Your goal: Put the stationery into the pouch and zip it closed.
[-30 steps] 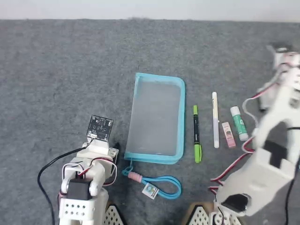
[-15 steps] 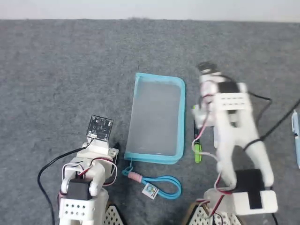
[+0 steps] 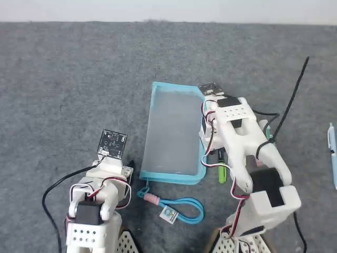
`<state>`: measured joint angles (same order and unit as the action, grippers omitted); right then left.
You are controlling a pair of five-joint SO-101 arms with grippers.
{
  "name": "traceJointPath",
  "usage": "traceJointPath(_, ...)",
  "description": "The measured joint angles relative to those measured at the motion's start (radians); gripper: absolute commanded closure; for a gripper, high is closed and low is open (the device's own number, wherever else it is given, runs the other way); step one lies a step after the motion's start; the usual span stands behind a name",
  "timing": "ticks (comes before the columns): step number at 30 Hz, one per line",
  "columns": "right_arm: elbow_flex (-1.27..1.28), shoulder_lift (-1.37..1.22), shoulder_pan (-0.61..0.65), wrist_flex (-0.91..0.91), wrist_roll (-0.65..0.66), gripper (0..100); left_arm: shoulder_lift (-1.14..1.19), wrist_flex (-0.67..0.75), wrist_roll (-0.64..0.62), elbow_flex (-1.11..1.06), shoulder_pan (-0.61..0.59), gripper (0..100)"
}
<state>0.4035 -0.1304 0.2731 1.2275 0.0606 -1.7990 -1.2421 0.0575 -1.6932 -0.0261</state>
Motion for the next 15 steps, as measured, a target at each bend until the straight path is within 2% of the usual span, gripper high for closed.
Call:
traceJointPath(10, 0.009, -0.008, -0.002, -0.012, 0.000, 89.9, 0.000, 0.000, 0.000, 0.000, 0.000, 86)
traceJointPath(15, 0.012, -0.009, -0.058, -0.015, 0.029, 90.3, 0.000, 0.000, 0.000, 0.000, 0.000, 86)
